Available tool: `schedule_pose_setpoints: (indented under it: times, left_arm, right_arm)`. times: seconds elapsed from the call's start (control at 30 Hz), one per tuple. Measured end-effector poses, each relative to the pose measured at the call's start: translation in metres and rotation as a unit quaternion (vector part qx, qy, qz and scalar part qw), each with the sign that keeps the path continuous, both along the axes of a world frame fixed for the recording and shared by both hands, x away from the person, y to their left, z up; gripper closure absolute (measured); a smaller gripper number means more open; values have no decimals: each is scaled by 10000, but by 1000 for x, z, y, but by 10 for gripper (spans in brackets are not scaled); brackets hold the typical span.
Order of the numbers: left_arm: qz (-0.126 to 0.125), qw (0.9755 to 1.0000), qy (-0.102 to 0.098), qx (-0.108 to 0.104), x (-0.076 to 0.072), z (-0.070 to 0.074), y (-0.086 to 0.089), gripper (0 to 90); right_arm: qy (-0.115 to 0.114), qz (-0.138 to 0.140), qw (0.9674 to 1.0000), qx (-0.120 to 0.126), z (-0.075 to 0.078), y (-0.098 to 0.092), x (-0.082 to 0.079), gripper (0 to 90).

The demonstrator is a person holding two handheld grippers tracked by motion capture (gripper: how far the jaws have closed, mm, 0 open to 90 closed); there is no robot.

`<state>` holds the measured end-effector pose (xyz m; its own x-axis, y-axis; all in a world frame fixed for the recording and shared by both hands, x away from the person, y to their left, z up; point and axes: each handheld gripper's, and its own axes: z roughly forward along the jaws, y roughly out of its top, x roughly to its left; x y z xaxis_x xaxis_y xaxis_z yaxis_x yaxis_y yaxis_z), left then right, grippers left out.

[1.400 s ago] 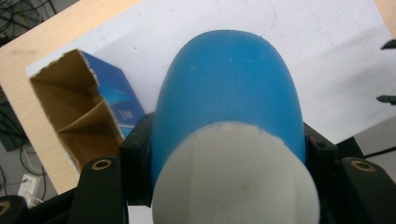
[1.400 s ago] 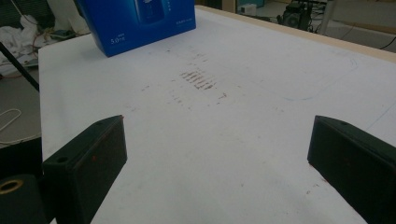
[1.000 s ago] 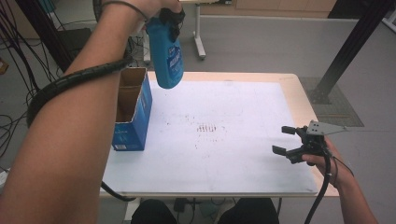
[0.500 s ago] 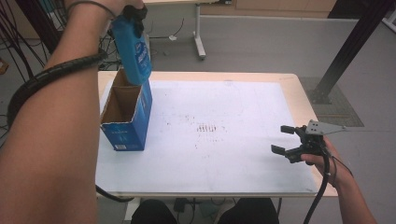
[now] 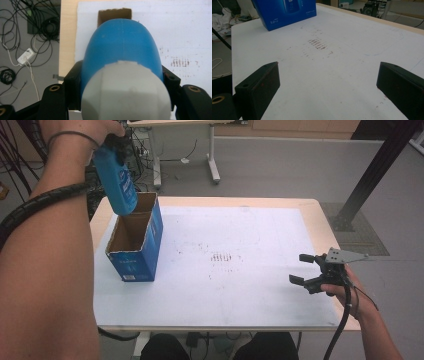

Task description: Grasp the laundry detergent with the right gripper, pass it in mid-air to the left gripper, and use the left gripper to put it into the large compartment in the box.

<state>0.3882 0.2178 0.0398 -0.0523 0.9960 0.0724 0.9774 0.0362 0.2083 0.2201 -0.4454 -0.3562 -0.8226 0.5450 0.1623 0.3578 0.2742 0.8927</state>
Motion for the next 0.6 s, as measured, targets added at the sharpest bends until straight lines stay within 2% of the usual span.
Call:
schedule_pose_setpoints:
  times: [0.3,0.6]
  left_arm:
    - [49,10000,-19,-36,-1,-4,7,379]
    - [38,9999,93,-111,1,-18,13,379]
  right_arm:
    - [-5,18,10000,-1,1,1,1,47]
    - [-8,7,10000,-12,3,0,0,48]
